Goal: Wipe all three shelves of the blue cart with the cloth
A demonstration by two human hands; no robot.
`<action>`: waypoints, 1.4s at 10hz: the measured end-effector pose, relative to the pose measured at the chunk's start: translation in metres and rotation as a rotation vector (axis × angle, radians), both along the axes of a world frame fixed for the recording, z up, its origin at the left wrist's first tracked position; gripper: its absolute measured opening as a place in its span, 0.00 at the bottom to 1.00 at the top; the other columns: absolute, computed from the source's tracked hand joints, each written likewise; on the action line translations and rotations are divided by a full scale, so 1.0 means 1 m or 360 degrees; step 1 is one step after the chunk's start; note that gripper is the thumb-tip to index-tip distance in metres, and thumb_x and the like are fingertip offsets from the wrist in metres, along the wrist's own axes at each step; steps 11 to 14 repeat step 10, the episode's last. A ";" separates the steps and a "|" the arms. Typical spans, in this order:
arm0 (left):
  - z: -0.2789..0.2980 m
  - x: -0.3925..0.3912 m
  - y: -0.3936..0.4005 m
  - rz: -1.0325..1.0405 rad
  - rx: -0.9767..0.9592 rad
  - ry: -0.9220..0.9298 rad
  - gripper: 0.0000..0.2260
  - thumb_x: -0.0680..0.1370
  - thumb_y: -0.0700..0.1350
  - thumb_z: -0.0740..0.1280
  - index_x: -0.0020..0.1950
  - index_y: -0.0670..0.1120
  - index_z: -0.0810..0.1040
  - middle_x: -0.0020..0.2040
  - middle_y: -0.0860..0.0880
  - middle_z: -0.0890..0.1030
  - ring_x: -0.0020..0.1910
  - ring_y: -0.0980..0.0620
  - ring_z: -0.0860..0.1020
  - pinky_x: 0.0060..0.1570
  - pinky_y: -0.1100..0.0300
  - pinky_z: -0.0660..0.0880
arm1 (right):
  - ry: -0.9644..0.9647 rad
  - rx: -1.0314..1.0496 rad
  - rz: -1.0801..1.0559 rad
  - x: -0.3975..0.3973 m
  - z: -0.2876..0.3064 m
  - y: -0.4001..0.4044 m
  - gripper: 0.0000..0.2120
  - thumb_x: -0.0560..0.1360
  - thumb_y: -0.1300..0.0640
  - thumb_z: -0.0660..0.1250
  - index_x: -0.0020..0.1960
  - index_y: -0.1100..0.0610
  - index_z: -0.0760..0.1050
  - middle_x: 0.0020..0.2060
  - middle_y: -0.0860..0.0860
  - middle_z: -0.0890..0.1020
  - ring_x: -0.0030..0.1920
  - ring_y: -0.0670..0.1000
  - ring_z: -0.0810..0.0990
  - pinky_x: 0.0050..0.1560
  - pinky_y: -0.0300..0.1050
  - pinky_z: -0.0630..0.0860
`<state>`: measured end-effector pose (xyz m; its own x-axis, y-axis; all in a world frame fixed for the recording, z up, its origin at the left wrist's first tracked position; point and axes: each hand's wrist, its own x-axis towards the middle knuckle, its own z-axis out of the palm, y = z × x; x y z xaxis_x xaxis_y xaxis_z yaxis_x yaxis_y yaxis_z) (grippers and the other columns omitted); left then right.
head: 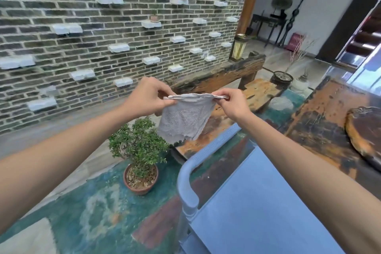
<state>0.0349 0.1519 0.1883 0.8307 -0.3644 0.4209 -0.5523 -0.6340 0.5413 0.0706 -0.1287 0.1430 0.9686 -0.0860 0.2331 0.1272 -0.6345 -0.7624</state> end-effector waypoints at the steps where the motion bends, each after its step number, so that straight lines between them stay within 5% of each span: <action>1: -0.015 0.018 -0.042 -0.0157 0.0055 -0.0040 0.01 0.72 0.41 0.77 0.42 0.46 0.88 0.36 0.54 0.85 0.36 0.65 0.80 0.34 0.74 0.71 | 0.0014 -0.0003 -0.0085 0.016 -0.019 -0.039 0.14 0.78 0.68 0.68 0.48 0.50 0.85 0.47 0.46 0.87 0.53 0.49 0.84 0.59 0.55 0.82; 3: -0.060 0.016 -0.129 -0.0535 0.0188 0.0018 0.02 0.70 0.42 0.75 0.37 0.47 0.85 0.34 0.54 0.83 0.34 0.58 0.79 0.36 0.59 0.76 | 0.0154 0.0047 -0.0333 -0.012 -0.058 -0.106 0.23 0.76 0.74 0.61 0.40 0.48 0.83 0.51 0.47 0.86 0.55 0.53 0.85 0.59 0.58 0.81; 4: -0.094 -0.002 -0.166 -0.0656 0.0305 0.0072 0.03 0.71 0.43 0.72 0.37 0.46 0.82 0.35 0.51 0.82 0.36 0.51 0.79 0.35 0.52 0.74 | 0.0192 0.0027 -0.0416 -0.038 -0.090 -0.135 0.25 0.73 0.76 0.60 0.40 0.48 0.83 0.52 0.46 0.87 0.56 0.50 0.85 0.62 0.51 0.80; 5: -0.130 -0.018 -0.194 -0.0637 0.0660 0.0064 0.04 0.73 0.43 0.67 0.44 0.47 0.82 0.44 0.49 0.83 0.46 0.45 0.80 0.36 0.55 0.66 | 0.0354 -0.0150 -0.0436 -0.064 -0.126 -0.150 0.24 0.74 0.76 0.60 0.45 0.51 0.86 0.59 0.51 0.86 0.63 0.51 0.82 0.64 0.36 0.72; 6: -0.158 -0.034 -0.211 -0.0671 0.1204 0.0017 0.07 0.76 0.41 0.65 0.51 0.47 0.81 0.52 0.46 0.82 0.54 0.41 0.79 0.41 0.54 0.64 | 0.0487 -0.0323 -0.0361 -0.087 -0.157 -0.151 0.18 0.81 0.70 0.62 0.56 0.54 0.86 0.67 0.51 0.81 0.70 0.51 0.78 0.64 0.33 0.67; 7: -0.178 -0.039 -0.214 -0.0670 0.1528 0.0000 0.11 0.77 0.37 0.65 0.58 0.45 0.79 0.57 0.45 0.80 0.60 0.41 0.78 0.51 0.50 0.68 | 0.0567 -0.0443 -0.0264 -0.094 -0.175 -0.138 0.17 0.84 0.64 0.61 0.69 0.54 0.79 0.75 0.50 0.72 0.76 0.52 0.70 0.70 0.34 0.62; 8: -0.193 -0.035 -0.205 -0.0685 0.1663 -0.0076 0.12 0.78 0.39 0.65 0.61 0.46 0.79 0.58 0.45 0.80 0.61 0.42 0.78 0.58 0.50 0.69 | 0.0867 -0.0697 -0.0056 -0.094 -0.188 -0.125 0.25 0.84 0.63 0.57 0.81 0.52 0.63 0.82 0.50 0.57 0.82 0.54 0.55 0.79 0.47 0.57; 9: -0.198 -0.035 -0.192 -0.0808 0.1769 -0.0127 0.13 0.77 0.40 0.67 0.61 0.47 0.78 0.59 0.45 0.79 0.62 0.43 0.75 0.60 0.49 0.68 | 0.1002 -0.0722 -0.0023 -0.107 -0.178 -0.106 0.31 0.84 0.60 0.60 0.83 0.53 0.53 0.84 0.50 0.47 0.83 0.55 0.47 0.80 0.51 0.54; 10: -0.198 -0.031 -0.183 -0.1002 0.1661 -0.0035 0.18 0.76 0.45 0.68 0.66 0.50 0.76 0.63 0.46 0.75 0.66 0.45 0.71 0.65 0.48 0.64 | 0.0961 -0.0736 -0.0075 -0.124 -0.163 -0.098 0.31 0.83 0.57 0.62 0.83 0.53 0.54 0.84 0.52 0.44 0.83 0.56 0.46 0.80 0.52 0.54; 14: -0.198 -0.031 -0.183 -0.1002 0.1661 -0.0035 0.18 0.76 0.45 0.68 0.66 0.50 0.76 0.63 0.46 0.75 0.66 0.45 0.71 0.65 0.48 0.64 | 0.0961 -0.0736 -0.0075 -0.124 -0.163 -0.098 0.31 0.83 0.57 0.62 0.83 0.53 0.54 0.84 0.52 0.44 0.83 0.56 0.46 0.80 0.52 0.54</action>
